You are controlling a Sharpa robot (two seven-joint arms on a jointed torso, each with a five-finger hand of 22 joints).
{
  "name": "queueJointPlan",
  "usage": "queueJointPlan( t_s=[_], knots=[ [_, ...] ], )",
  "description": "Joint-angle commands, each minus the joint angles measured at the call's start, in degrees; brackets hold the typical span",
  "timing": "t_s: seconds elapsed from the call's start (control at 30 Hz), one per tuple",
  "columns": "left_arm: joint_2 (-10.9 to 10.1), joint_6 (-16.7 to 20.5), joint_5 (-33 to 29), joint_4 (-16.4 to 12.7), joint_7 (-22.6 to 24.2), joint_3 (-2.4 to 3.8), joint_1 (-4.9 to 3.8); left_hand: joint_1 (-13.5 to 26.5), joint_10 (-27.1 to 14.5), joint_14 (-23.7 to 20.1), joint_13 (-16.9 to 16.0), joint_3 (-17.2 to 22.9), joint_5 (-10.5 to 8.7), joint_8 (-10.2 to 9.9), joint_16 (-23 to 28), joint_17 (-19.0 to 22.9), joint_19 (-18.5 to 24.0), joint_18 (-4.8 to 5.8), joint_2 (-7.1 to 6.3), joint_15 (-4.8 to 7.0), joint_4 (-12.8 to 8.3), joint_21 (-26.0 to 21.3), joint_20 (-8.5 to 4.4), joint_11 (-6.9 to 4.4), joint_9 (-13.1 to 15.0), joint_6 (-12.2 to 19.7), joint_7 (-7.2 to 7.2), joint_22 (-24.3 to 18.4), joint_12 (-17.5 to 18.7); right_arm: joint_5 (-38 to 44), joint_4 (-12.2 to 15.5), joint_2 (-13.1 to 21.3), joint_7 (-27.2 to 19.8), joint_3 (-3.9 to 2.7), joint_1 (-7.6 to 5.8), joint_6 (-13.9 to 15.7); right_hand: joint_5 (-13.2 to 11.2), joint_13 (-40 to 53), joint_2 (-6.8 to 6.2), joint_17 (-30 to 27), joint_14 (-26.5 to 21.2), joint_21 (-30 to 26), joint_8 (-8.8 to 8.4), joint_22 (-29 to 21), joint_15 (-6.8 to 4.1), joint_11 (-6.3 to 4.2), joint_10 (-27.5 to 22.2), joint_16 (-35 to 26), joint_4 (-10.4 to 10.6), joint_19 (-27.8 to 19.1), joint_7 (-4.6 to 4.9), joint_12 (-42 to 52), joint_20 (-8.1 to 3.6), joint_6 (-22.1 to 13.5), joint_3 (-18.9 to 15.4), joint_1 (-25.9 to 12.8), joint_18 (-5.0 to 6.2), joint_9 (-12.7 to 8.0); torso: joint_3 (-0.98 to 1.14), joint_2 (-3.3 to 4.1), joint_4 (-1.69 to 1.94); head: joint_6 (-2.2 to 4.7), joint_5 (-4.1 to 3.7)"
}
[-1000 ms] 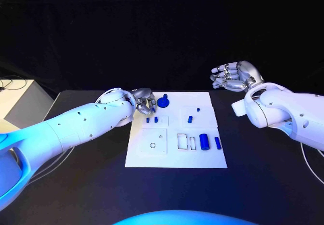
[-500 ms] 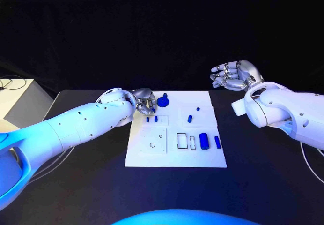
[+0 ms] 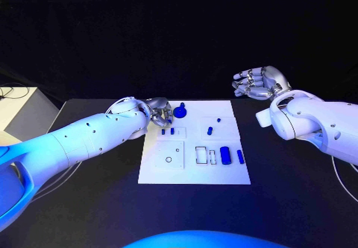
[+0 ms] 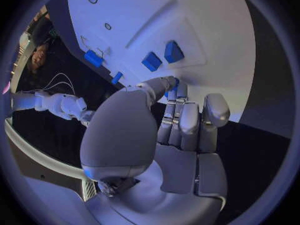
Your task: Assemble the parts on the task board
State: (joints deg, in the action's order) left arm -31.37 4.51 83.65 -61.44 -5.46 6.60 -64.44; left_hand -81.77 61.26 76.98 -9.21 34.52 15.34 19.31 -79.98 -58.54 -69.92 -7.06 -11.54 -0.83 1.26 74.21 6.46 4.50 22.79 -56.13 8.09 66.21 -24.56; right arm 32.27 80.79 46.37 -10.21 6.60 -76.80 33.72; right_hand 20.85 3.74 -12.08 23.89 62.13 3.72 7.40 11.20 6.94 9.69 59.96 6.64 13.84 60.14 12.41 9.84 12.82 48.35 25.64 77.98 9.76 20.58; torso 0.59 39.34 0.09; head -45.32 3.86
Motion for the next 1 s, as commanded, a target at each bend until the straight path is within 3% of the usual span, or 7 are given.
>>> queueJointPlan(
  t_s=[0.03, 0.27, 0.6, 0.83, 1.0],
  knots=[
    [0.05, -0.72, 0.71, -0.02, 0.19, -0.34, 0.31, 0.31, 0.38, 0.18, -0.1, -0.43, -0.19, 0.17, -0.24, -0.09, 0.22, 0.71, -0.05, 0.28, -0.07, -0.23, 0.0, -0.19, 0.14, -0.32, -0.09, -0.1, -0.11, 0.19, 0.01, -0.03, -0.48, -0.03, 0.0, -0.83, 0.2, -0.07, -0.21, -0.05, 0.26, 0.14, -0.35, -0.04, 0.06, 0.37, -0.02, -0.14, -0.09, 0.15, 1.57, -0.36, 0.23, 0.13, 0.35, -0.2, 0.76, -0.05, -0.03, 0.04, -0.02, -0.03, 0.02],
    [0.02, -0.14, 0.93, 0.02, 0.18, -0.44, 0.31, 0.33, -0.1, -0.17, -0.32, -0.69, -0.18, -0.01, -0.07, 0.47, 0.79, 0.57, -0.02, 0.29, -0.19, -0.69, -0.07, -0.15, 0.15, 0.05, -0.07, -0.71, -0.19, 0.19, -0.08, -0.04, -0.48, -0.03, 0.0, -0.9, 0.2, -0.07, -0.21, -0.05, 0.26, 0.14, -0.35, -0.04, 0.06, 0.37, -0.02, -0.14, -0.09, 0.15, 1.57, -0.36, 0.23, 0.13, 0.35, -0.2, 0.76, -0.05, -0.05, -0.01, -0.01, -0.1, 0.0],
    [-0.03, 0.48, 0.96, 0.02, 0.24, -0.46, 0.31, 0.46, -1.92, -0.85, -1.23, -1.05, -0.08, -1.55, -0.04, 1.19, 1.47, 0.45, 0.1, -0.11, -0.48, -1.26, 0.15, 0.35, -0.22, 2.43, 0.48, -1.3, -0.78, 0.19, -0.21, -0.12, -0.48, -0.03, 0.05, -0.94, 0.2, -0.07, -0.21, -0.05, 0.26, 0.14, -0.35, -0.04, 0.06, 0.37, -0.02, -0.14, -0.09, 0.15, 1.57, -0.36, 0.23, 0.13, 0.35, -0.2, 0.76, -0.05, -0.04, -0.01, -0.03, -0.08, 0.02],
    [-0.16, 0.97, 0.9, 0.02, 0.11, -0.46, 0.31, 0.76, -2.99, -1.13, -1.96, -0.78, 0.04, -3.83, -0.2, 1.49, 1.71, 0.37, -0.31, -0.26, -0.63, -1.49, 0.37, 0.45, -1.04, 5.41, 0.73, -1.51, -1.39, 0.19, -0.26, -0.1, -0.48, -0.03, 0.07, -0.81, 0.22, -0.08, -0.22, -0.2, 0.31, 0.15, -0.4, -0.25, 0.06, 0.37, -0.02, -0.2, -0.14, 0.19, 1.58, -0.39, 0.23, 0.15, 0.38, -0.28, 0.76, -0.1, -0.03, 0.01, -0.02, -0.02, -0.01],
    [-0.2, 0.81, 0.87, 0.07, 0.0, -0.46, 0.32, 0.78, -3.02, -1.2, -1.99, -0.76, 0.05, -3.93, -0.16, 1.66, 1.74, 0.36, -0.32, -0.26, -0.63, -1.52, 0.38, 0.45, -1.08, 5.55, 0.74, -1.54, -1.43, 0.19, -0.27, -0.1, -0.47, -0.03, 0.08, -0.79, 0.22, -0.08, -0.22, -0.2, 0.31, 0.15, -0.4, -0.25, 0.06, 0.37, -0.02, -0.2, -0.14, 0.19, 1.58, -0.39, 0.23, 0.15, 0.38, -0.28, 0.76, -0.1, 0.0, 0.02, -0.03, -0.07, 0.0]
  ],
)
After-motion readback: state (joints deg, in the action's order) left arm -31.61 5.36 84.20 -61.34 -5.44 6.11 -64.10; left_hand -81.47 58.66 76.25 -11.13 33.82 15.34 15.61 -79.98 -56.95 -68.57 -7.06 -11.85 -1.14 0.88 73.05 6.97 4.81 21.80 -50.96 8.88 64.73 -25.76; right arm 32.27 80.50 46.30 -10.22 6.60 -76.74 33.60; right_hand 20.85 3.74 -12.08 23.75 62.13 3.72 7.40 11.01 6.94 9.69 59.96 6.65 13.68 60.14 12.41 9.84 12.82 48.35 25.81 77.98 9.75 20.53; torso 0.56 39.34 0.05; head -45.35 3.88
